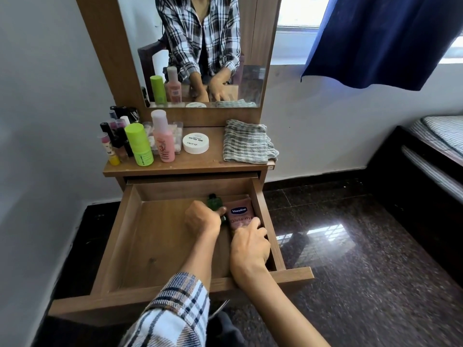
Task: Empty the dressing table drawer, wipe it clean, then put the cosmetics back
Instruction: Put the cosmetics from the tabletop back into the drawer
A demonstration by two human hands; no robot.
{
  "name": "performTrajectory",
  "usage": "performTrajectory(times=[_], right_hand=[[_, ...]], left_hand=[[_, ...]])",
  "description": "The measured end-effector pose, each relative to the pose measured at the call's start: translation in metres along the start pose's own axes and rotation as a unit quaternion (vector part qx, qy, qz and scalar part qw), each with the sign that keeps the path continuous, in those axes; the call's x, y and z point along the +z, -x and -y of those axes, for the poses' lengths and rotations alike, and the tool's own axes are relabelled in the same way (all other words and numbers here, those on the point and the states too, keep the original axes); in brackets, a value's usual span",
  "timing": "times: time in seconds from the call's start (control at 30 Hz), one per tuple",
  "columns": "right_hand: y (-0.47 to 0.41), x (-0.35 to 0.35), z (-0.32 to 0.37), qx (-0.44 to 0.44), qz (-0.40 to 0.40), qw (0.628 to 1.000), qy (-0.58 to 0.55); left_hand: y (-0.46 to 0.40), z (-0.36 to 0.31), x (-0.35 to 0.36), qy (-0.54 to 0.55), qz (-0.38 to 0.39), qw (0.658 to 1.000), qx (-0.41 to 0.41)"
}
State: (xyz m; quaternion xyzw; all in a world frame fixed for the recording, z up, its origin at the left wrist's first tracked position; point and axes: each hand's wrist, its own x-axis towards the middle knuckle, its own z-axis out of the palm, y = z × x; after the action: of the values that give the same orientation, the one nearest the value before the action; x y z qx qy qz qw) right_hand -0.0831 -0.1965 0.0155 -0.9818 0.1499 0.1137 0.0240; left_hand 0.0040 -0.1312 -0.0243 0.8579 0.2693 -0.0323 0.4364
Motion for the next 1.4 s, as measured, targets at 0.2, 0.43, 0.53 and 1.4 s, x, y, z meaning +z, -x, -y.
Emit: performTrajectory(times=[0.2,0.43,0.53,1.4], right_hand=[[0.0,0.0,0.002,-0.002,0.005,1.0,0.012],[-0.001,0.002,0.002,0.008,-0.009,1.0,0.016],[0.0,0.001,0.003,0.017,-0.012,1.0,0.017],[0.044,-0.121,0.03,-0.111,-0.178,0.974,-0.089]], left_hand=[[0.001,0.0,0.002,0.009,0.003,1.0,-0.002],[0.005,-0.002,-0.001,-0.01,0.001,1.0,0.009],[0.009,-0.001,-0.005,-0.011,0.001,1.0,0.017],[0.065,-0.02,-0.164,0.057,-0.173,0.965,0.19]])
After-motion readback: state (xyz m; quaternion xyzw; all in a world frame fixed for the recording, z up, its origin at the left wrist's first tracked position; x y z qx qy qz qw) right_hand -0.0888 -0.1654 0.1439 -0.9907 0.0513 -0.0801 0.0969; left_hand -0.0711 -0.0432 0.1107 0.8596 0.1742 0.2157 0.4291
